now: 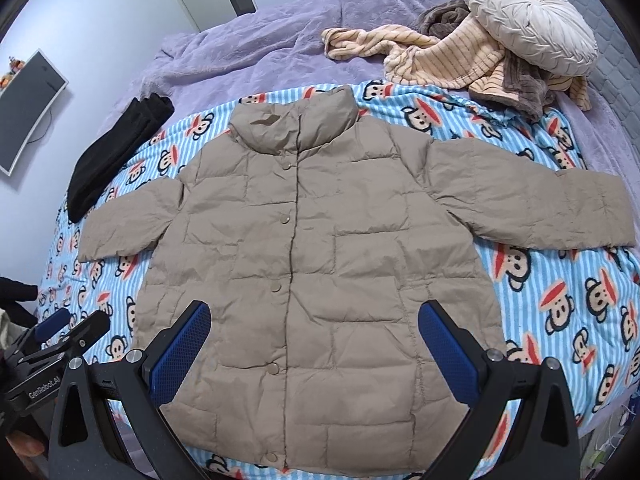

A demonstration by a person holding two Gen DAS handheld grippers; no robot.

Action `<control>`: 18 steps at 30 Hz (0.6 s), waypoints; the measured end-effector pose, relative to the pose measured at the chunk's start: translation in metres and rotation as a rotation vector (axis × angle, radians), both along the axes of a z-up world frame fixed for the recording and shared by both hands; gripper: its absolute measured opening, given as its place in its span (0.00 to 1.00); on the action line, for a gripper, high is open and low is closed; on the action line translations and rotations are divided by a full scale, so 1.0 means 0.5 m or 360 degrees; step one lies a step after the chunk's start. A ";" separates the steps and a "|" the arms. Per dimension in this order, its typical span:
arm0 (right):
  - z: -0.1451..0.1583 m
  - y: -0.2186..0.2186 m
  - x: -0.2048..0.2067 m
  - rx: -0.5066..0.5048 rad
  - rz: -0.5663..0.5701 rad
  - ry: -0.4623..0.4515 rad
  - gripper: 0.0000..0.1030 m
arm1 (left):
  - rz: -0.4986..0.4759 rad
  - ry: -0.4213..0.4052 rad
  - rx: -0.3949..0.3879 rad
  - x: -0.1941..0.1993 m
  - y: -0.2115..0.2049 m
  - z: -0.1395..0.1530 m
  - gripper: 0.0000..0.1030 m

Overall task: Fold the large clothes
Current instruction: 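Grasp the jacket sleeve with the left tool while the right tool pinches the jacket side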

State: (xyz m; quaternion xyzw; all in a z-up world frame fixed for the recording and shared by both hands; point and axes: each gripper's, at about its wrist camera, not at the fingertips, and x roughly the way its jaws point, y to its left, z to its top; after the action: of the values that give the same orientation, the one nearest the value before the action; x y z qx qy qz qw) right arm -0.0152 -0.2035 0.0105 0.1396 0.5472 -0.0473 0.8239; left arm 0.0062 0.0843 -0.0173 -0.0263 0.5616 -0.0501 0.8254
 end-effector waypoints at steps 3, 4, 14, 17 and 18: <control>-0.019 0.025 0.013 0.0035 0.0006 -0.0002 1.00 | 0.0048 0.0034 -0.0046 0.036 0.059 -0.030 1.00; -0.027 0.037 0.019 0.0060 -0.0007 -0.0012 1.00 | 0.0065 0.0041 -0.0055 0.051 0.081 -0.042 1.00; -0.145 0.164 0.094 0.0199 -0.0014 0.0173 1.00 | 0.0364 0.0054 -0.0378 0.209 0.344 -0.204 1.00; -0.179 0.207 0.123 0.0217 0.0032 0.0197 1.00 | 0.0497 0.0063 -0.0516 0.247 0.424 -0.263 1.00; -0.194 0.224 0.135 0.0224 0.0053 0.0202 1.00 | 0.0540 0.0070 -0.0555 0.259 0.450 -0.284 1.00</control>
State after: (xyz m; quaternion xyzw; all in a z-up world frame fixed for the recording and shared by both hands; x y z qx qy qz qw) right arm 0.0523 -0.0915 -0.0864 0.1847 0.6026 -0.0039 0.7764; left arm 0.1359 0.3093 -0.1592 -0.2635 0.5500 -0.0065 0.7925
